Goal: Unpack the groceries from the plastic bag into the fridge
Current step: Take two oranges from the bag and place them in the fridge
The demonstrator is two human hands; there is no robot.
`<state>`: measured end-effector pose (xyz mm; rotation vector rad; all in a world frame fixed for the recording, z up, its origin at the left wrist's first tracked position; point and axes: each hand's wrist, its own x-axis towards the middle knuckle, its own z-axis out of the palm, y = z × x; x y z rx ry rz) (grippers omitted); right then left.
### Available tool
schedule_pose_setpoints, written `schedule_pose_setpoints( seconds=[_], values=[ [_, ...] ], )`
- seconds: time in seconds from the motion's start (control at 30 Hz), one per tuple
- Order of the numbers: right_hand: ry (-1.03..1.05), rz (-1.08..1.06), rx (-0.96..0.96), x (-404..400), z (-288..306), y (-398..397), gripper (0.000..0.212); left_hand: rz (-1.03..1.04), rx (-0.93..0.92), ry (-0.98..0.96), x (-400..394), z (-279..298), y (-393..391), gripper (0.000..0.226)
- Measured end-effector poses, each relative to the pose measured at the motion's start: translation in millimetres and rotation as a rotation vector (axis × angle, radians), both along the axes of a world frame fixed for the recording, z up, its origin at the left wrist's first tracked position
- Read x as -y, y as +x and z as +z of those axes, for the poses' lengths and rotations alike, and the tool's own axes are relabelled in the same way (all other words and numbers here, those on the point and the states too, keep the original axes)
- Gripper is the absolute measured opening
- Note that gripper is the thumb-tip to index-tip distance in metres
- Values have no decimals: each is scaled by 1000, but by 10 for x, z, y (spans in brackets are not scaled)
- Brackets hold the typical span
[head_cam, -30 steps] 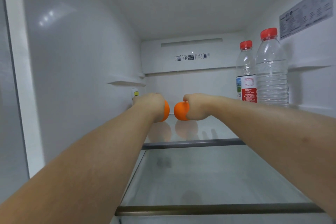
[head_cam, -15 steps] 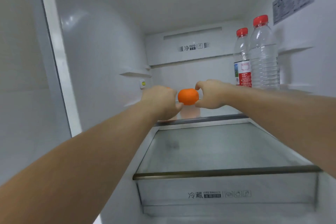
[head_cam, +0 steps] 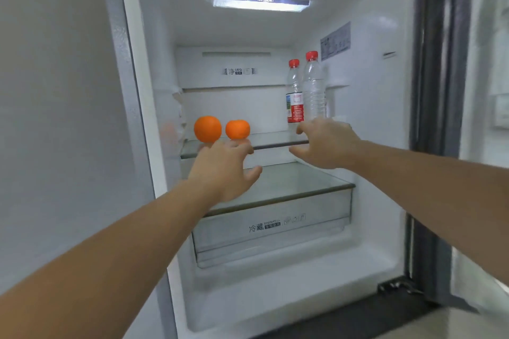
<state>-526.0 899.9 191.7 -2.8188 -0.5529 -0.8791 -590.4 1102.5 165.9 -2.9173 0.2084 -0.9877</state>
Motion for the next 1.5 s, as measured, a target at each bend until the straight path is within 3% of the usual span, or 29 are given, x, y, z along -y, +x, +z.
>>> schedule_pose_setpoints(
  seconds=[0.2,0.47,0.73,1.07,1.5],
  values=[
    [-144,-68,-114,158,-251,-665,58,-20,-166,-47,-25,-313,-386,54],
    [-69,-149,-147,808,-307,-1489,60,-252,-193,-139,676,-346,-764,56],
    [100,-324,-213,2092,-734,-2550,55,-490,-254,-140,2081,-682,-1308,50],
    [279,-682,-183,3838,-1026,-4542,50,-822,-313,-83,4139,-815,-2543,50],
    [358,-1299,-122,4809,-971,-6933,47,-1477,-259,-4,6155,-717,-4253,47]
  ],
)
